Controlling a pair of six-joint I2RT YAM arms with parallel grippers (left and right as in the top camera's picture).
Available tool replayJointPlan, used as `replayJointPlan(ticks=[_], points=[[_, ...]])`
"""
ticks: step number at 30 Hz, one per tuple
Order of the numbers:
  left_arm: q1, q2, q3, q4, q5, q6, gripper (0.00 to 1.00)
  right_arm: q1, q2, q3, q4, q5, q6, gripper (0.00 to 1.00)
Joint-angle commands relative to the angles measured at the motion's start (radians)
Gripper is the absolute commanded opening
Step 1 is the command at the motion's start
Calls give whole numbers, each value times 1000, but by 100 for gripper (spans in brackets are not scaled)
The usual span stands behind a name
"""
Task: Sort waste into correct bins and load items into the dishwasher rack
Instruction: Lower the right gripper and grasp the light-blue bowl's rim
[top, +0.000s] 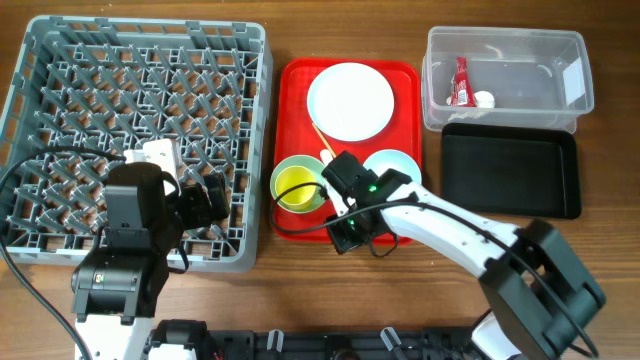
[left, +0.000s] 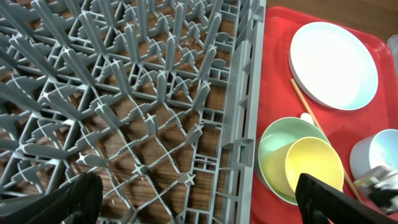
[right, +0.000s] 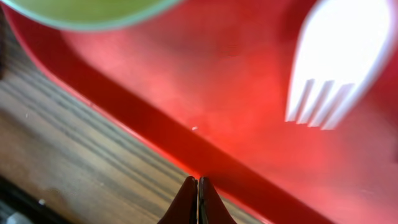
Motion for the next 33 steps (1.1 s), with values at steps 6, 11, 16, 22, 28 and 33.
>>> replayJointPlan(ticks=[6, 11, 16, 22, 28, 33], points=[[-6, -3, 16, 2, 12, 1, 100, 3, -29, -51, 105, 133, 58, 4], [-6, -3, 16, 2, 12, 1, 100, 3, -20, -95, 142, 107, 78, 4], [-6, -3, 16, 2, 12, 1, 100, 3, -20, -95, 102, 35, 76, 4], [-6, -3, 16, 2, 12, 1, 100, 3, -20, -95, 73, 18, 77, 4], [-6, -3, 16, 2, 12, 1, 100, 5, -20, -95, -4, -56, 79, 4], [-6, -3, 16, 2, 12, 1, 100, 5, -20, -95, -25, -87, 132, 4]])
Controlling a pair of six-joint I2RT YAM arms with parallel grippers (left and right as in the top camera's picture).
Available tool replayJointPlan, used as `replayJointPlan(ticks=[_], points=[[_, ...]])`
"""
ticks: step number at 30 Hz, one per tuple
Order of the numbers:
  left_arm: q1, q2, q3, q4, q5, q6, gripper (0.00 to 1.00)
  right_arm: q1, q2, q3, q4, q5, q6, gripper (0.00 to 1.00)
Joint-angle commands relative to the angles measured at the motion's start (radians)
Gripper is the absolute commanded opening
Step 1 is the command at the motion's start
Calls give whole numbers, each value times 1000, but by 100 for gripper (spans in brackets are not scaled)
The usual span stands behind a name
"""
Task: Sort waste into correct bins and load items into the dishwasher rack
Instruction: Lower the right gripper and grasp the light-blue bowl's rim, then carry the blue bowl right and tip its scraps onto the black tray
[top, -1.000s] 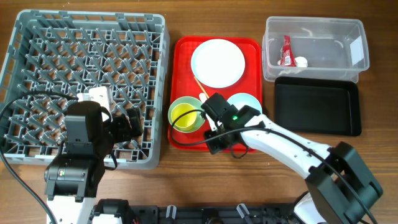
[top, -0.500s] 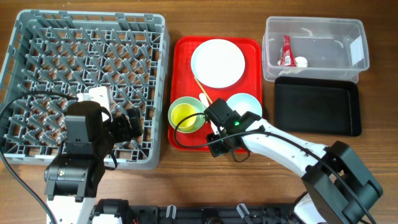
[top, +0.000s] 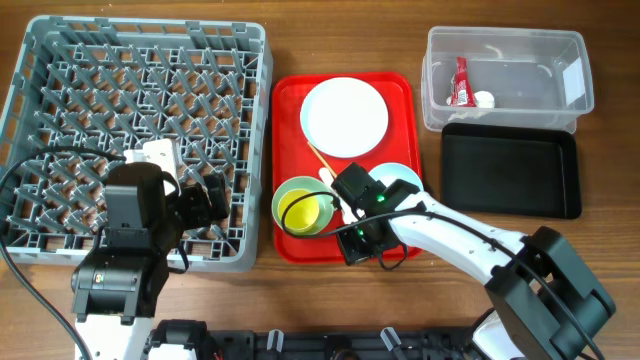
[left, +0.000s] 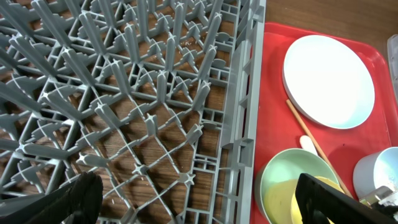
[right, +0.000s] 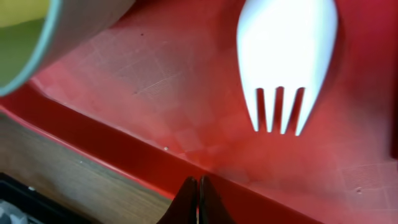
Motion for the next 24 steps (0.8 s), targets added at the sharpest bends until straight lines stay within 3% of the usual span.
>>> replayJointPlan(ticks=[1, 9, 12, 13, 15, 19, 24], points=[[-6, -3, 16, 2, 12, 2, 100, 6, 6, -3, -8, -55, 47, 4], [-6, -3, 16, 2, 12, 2, 100, 6, 5, -2, -23, -56, 73, 6], [-6, -3, 16, 3, 12, 2, 100, -12, -28, 68, -82, 92, 95, 13], [-6, -3, 16, 3, 12, 2, 100, -27, -56, 120, -116, 137, 83, 18], [-6, -3, 16, 3, 12, 2, 100, -72, -123, 247, -159, 215, 37, 46], [-6, -3, 16, 3, 12, 1, 100, -133, -141, 342, -96, 256, 21, 45], [-6, -3, 16, 3, 12, 1, 100, -133, 15, 305, -113, 281, 79, 37]])
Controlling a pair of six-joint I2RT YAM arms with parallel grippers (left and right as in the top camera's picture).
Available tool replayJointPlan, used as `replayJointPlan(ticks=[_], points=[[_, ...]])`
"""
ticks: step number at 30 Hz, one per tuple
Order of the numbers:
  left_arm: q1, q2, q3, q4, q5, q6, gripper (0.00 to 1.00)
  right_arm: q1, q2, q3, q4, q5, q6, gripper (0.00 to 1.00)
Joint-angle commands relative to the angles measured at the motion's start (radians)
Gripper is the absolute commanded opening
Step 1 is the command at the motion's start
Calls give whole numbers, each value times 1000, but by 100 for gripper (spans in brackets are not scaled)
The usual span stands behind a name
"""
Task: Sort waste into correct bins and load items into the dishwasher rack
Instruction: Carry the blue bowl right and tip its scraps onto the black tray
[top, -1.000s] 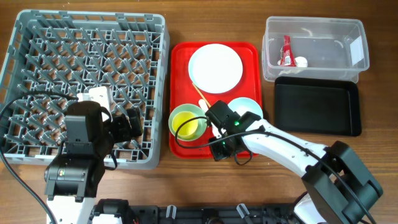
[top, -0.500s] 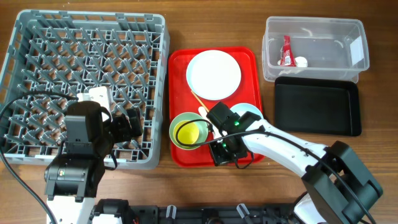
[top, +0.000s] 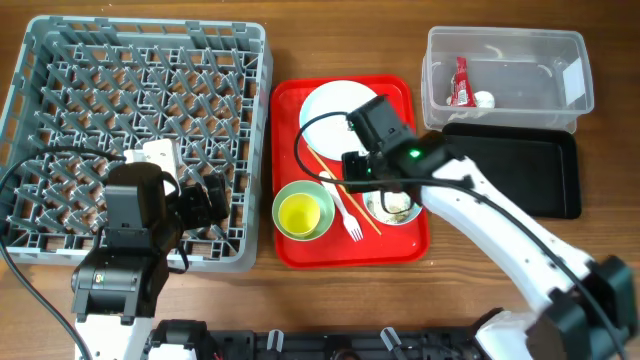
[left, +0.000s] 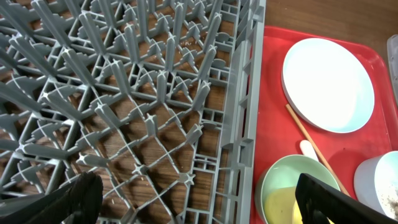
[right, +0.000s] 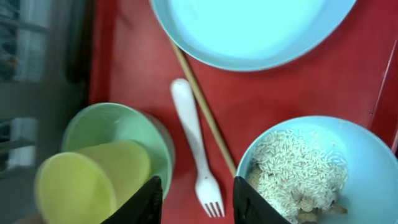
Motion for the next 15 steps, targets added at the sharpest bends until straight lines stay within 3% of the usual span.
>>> replayJointPlan(ticks=[1, 3, 6, 9, 12, 15], points=[[-6, -3, 16, 3, 12, 1, 100, -2, 134, -45, -10, 31, 62, 35], [-6, -3, 16, 3, 12, 1, 100, -1, 232, -47, -3, 5, 85, 30], [-6, -3, 16, 3, 12, 1, 100, -3, 265, -45, -3, 20, 98, 4], [-6, -3, 16, 3, 12, 1, 100, -17, 225, -7, -36, 66, 103, 4], [-6, -3, 16, 3, 12, 2, 100, -85, 122, 110, -140, 64, 8, 4], [-6, -3, 16, 3, 12, 1, 100, -222, 2, 179, -162, 10, -54, 4]])
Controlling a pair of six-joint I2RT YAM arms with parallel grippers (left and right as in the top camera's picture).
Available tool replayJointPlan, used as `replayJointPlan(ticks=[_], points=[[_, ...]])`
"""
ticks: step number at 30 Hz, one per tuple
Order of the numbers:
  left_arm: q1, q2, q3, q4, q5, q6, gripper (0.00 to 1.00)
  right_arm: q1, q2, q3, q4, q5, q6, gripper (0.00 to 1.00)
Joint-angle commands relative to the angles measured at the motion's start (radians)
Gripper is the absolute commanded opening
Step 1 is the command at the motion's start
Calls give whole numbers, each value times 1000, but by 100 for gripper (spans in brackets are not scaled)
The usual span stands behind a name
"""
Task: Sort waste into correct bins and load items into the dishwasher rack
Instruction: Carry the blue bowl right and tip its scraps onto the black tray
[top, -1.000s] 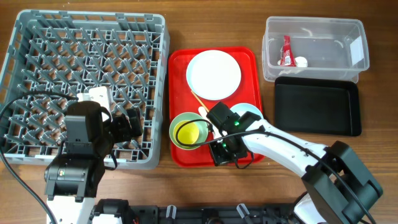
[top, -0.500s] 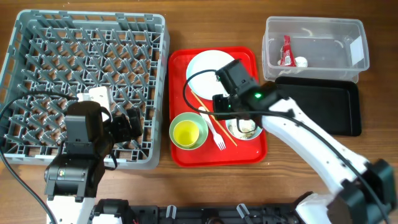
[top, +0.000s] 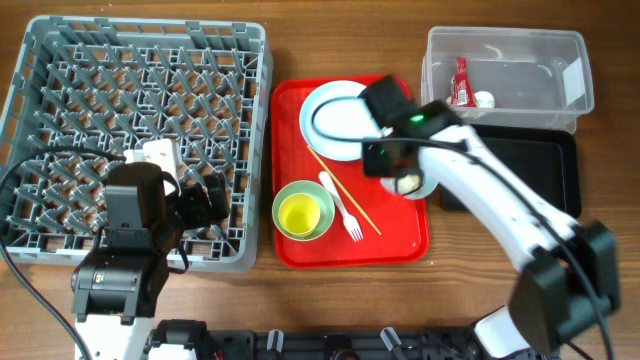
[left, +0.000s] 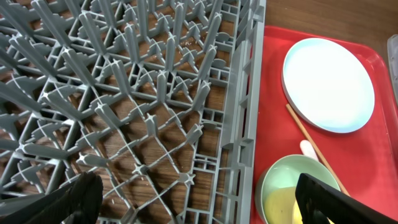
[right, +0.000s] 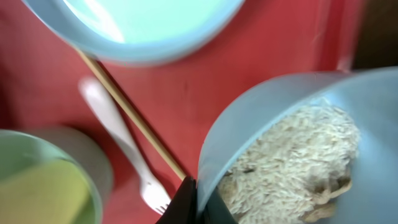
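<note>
My right gripper (right: 196, 186) is shut on the rim of a light blue bowl of rice (right: 298, 143), which it holds at the right edge of the red tray (top: 288, 245); the bowl (top: 407, 184) shows there from above. On the tray lie a white plate (top: 338, 122), a chopstick (top: 345, 195), a white fork (top: 340, 208) and a green bowl with a yellow cup (top: 303, 210) in it. Over the grey dish rack (top: 60, 60) my left gripper (left: 199, 199) hangs open with nothing in it.
A clear bin (top: 570, 100) at the back right holds a red packet (top: 461, 82) and a white cap (top: 484, 99). A black bin (top: 510, 175) lies in front of it, right beside the held bowl. Bare wood surrounds the tray.
My right gripper was open above the tray with the rice bowl resting on it. Now it is shut on the bowl's rim, and the bowl sits further back and right, by the black bin.
My right gripper was shut low at the tray's front rim, beside the fork. The tray then lay closer to the front edge of the table. Afterwards the gripper was open above the tray, and now it holds the rice bowl. The left arm stayed still.
</note>
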Motion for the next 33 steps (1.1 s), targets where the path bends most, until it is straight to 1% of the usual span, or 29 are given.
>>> replayJointPlan(ticks=[1, 2, 4, 7, 9, 10, 12, 15, 18, 22, 23, 27, 31, 33], points=[[-6, -3, 16, 3, 12, 1, 100, -151, -108, 39, 1, -82, -67, 4], [-6, -3, 16, 3, 12, 1, 100, -241, -108, 36, 0, -173, -82, 4], [-6, -3, 16, 3, 12, 1, 100, -346, -105, 11, 20, -271, -89, 4], [-6, -3, 16, 3, 12, 1, 100, -526, -78, -79, 98, -487, -142, 4], [-6, -3, 16, 3, 12, 1, 100, -621, -48, -145, 150, -667, -203, 4], [-6, -3, 16, 3, 12, 1, 100, -678, -24, -185, 185, -789, -234, 4], [-6, -3, 16, 3, 12, 1, 100, -767, 20, -235, 248, -964, -257, 4], [-6, -3, 16, 3, 12, 1, 100, -877, 66, -262, 295, -1179, -253, 4], [-6, -3, 16, 3, 12, 1, 100, -993, 130, -262, 304, -1434, -154, 4], [-6, -3, 16, 3, 12, 1, 100, -1085, 155, -262, 365, -1609, -67, 4], [-6, -3, 16, 3, 12, 1, 100, -1101, 155, -262, 364, -1609, 10, 4], [-6, -3, 16, 3, 12, 2, 100, -1108, 155, -262, 398, -1609, 153, 4], [-6, -3, 16, 3, 12, 2, 100, -1108, 155, -261, 412, -1609, 372, 4], [-6, -3, 16, 3, 12, 2, 100, -1108, 155, -261, 451, -1609, 392, 4]])
